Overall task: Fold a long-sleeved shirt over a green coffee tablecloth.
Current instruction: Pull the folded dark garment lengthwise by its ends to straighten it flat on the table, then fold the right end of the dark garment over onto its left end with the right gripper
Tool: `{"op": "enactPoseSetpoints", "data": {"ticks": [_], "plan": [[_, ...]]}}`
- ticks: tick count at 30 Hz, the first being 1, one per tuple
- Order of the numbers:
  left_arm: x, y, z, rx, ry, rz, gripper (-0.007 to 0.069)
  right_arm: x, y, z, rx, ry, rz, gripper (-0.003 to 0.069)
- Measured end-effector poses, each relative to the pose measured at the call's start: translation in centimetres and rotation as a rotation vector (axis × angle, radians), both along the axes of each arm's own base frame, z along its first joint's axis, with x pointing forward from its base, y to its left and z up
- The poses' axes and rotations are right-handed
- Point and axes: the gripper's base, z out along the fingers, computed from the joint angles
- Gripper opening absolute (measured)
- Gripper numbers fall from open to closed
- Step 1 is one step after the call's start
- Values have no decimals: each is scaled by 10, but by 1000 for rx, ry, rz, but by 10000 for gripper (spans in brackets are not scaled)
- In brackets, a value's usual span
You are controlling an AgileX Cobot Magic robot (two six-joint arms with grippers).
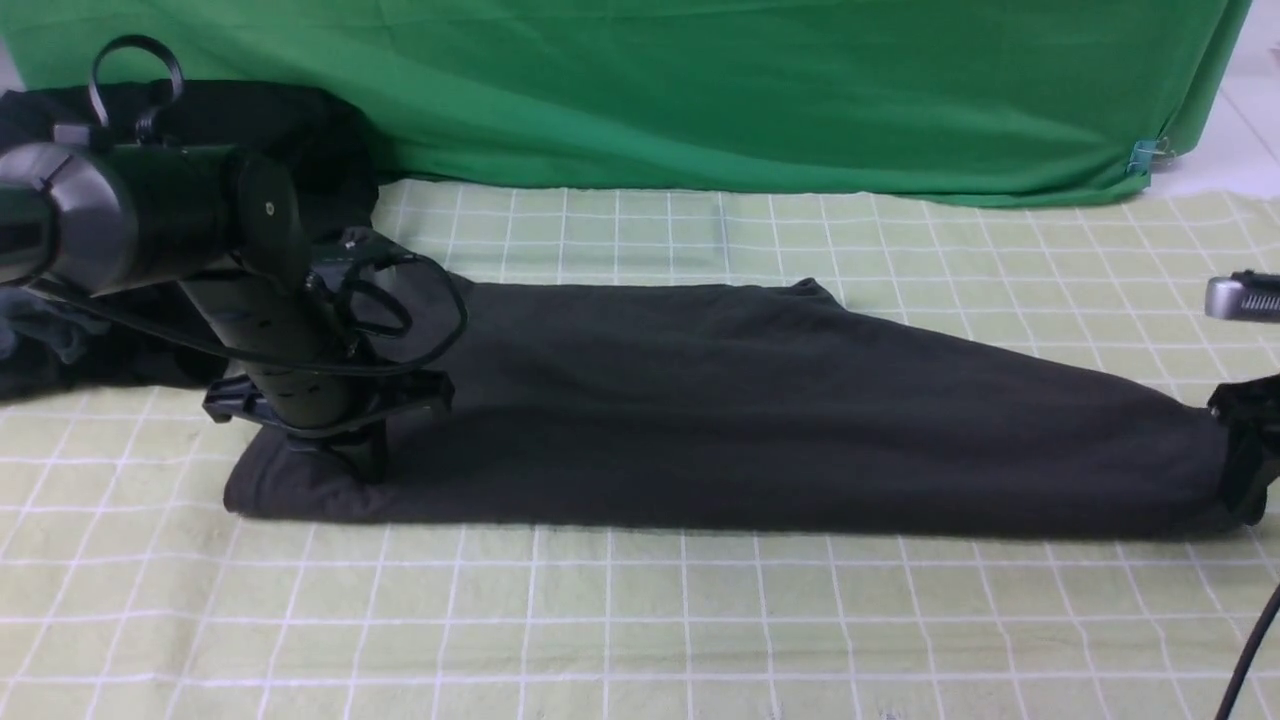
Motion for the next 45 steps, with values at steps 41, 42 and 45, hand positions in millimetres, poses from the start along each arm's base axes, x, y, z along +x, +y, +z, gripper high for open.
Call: {"op": "enactPoseSetpoints", "data": {"ticks": [41, 42, 45], "plan": [[-49, 13, 109, 44, -165, -18, -4, 9, -32, 46, -110, -186, -80, 28], [-50, 14, 111, 40, -173, -11, -4, 9, -28, 57, -110, -194, -74, 28], [-50, 14, 114, 43, -187, -5, -4, 10, -11, 82, -115, -244, -45, 28]]}}
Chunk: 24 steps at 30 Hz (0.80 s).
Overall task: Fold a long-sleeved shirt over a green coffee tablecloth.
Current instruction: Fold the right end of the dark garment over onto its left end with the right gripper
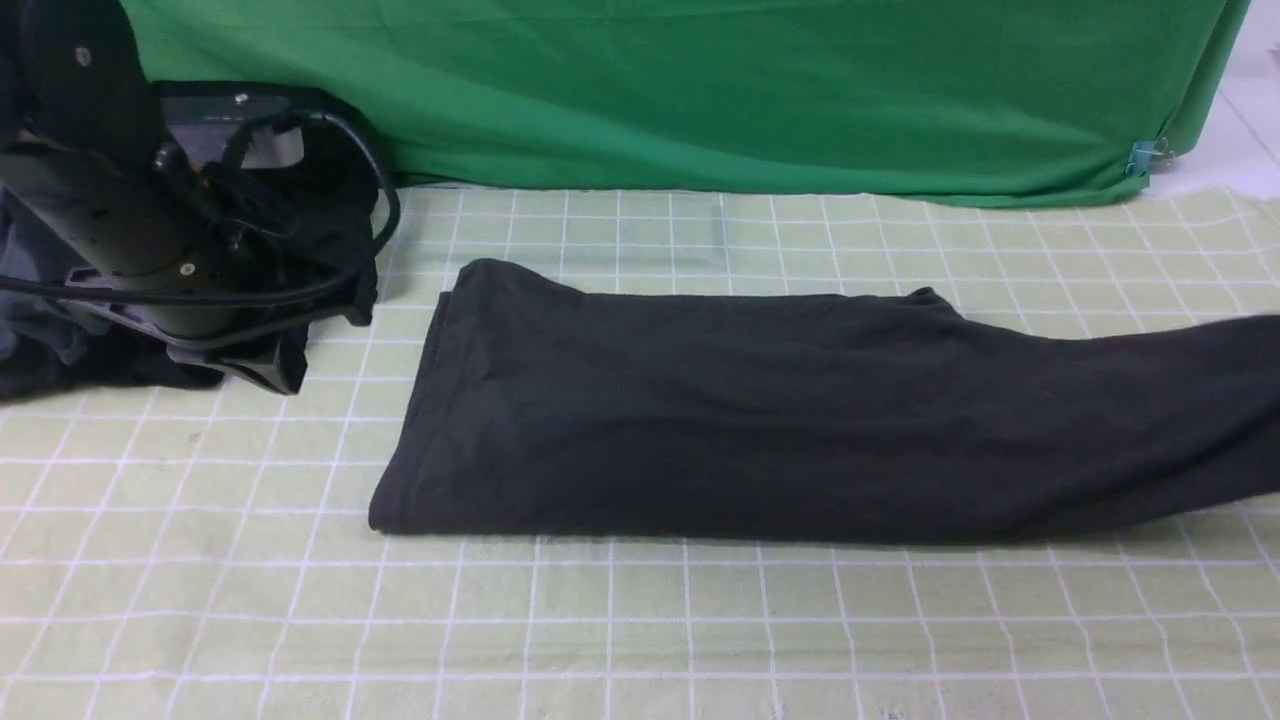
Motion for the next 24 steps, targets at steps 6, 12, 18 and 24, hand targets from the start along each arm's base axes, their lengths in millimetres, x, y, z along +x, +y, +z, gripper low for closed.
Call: {"op": "enactPoseSetpoints", "data": {"ticks": [6, 12, 18, 24], "plan": [[1, 0, 0, -8, -5, 18, -4, -4, 93, 60, 102, -168, 181, 27], [0, -1, 0, -15, -4, 22, -4, -14, 206, 78, 228, -230, 393, 27], [0, -1, 0, -24, -2, 24, -4, -21, 315, 60, 332, -249, 537, 27], [0, -1, 0, -25, -2, 24, -4, -21, 407, 14, 459, -224, 619, 26]]}}
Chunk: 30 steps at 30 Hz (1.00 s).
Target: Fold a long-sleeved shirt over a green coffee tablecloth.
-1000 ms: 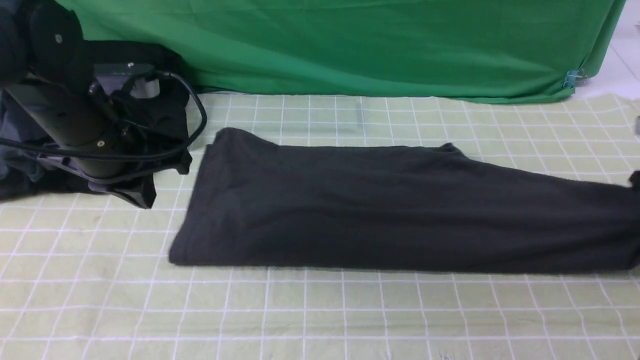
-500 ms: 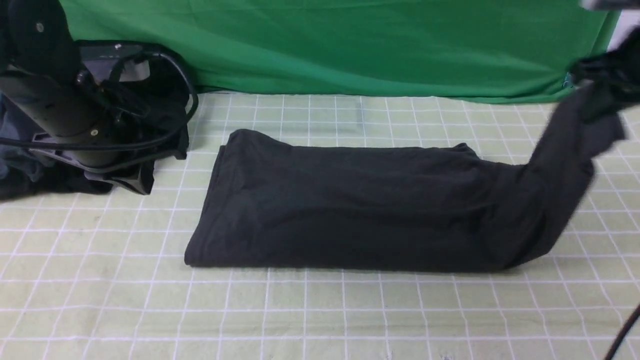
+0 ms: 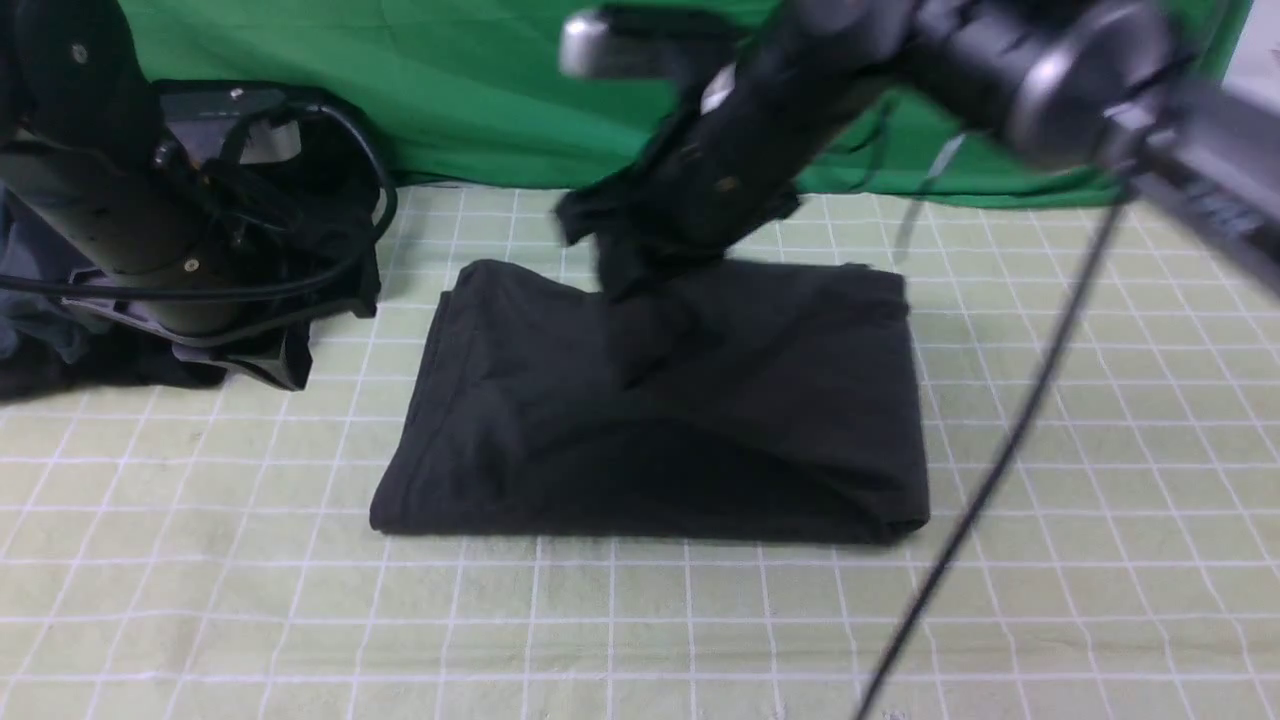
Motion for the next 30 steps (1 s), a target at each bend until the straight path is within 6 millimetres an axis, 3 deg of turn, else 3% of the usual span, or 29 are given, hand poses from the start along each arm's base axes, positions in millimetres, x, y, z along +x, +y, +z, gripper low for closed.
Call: {"op": "enactPoseSetpoints", "data": {"ticks": [3, 5, 10, 13, 17, 18, 20, 22, 25, 26, 29, 30], "plan": [[0, 0, 0, 0, 0, 0, -4, -1, 24, -14, 32, 10, 24, 26], [0, 0, 0, 0, 0, 0, -4, -1, 45, -33, 54, 28, 28, 26], [0, 0, 0, 0, 0, 0, -4, 3, 65, -56, 88, 18, 10, 38], [0, 0, 0, 0, 0, 1, -4, 5, 73, -67, 125, 21, -21, 139], [0, 0, 0, 3, 0, 0, -4, 5, 76, -66, 157, 18, -34, 377], [0, 0, 0, 3, 0, 0, -4, 5, 76, -65, 158, 18, -34, 388], [0, 0, 0, 3, 0, 0, -4, 3, 71, -51, 142, -3, 8, 505], [0, 0, 0, 3, 0, 0, -4, 2, 58, -29, 87, -52, 86, 531], [0, 0, 0, -6, 1, 2, -4, 5, 37, -2, 13, -106, 121, 507], [1, -2, 0, -26, -6, 3, -4, 10, 13, 14, -87, -142, 128, 436], [6, -5, 0, -58, -49, -5, 3, 19, -33, 46, -186, -204, 70, 192], [6, -5, 0, -60, -53, -5, 3, 20, -37, 46, -199, -203, 64, 158]]}}
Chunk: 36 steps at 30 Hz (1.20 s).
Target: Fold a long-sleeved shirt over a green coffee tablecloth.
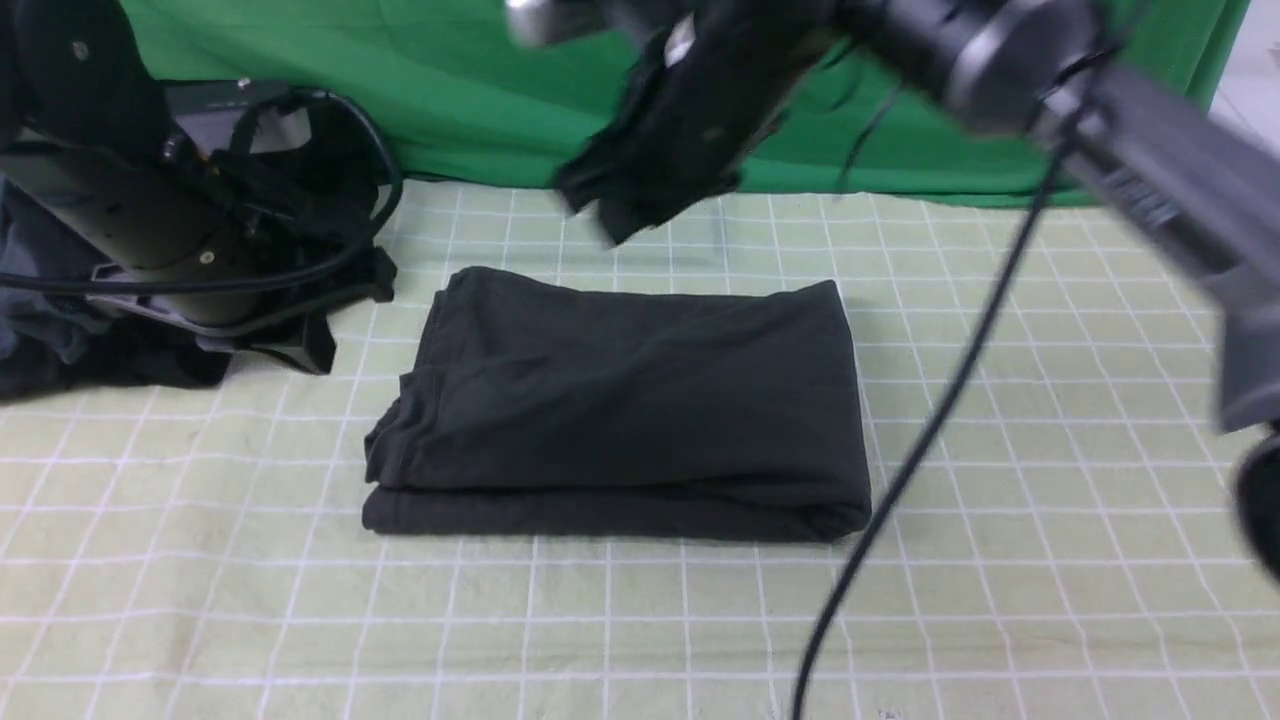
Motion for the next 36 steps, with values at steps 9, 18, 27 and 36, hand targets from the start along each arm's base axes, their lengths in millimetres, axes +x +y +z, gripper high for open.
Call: {"op": "enactPoseSetpoints", "data": {"ticks": [9, 18, 27, 36], "plan": [[26, -8, -45, -39, 70, 15, 242, -38, -81, 5, -142, 104, -49, 3], [41, -17, -99, -117, 213, 57, 350, -67, -97, -12, -172, 139, -34, 7], [36, -16, -91, -65, 209, -53, 28, -67, -97, -13, -168, 125, -30, 10], [25, -10, -59, -5, 134, -94, 28, -66, -97, -15, -169, 117, -21, 12]]}}
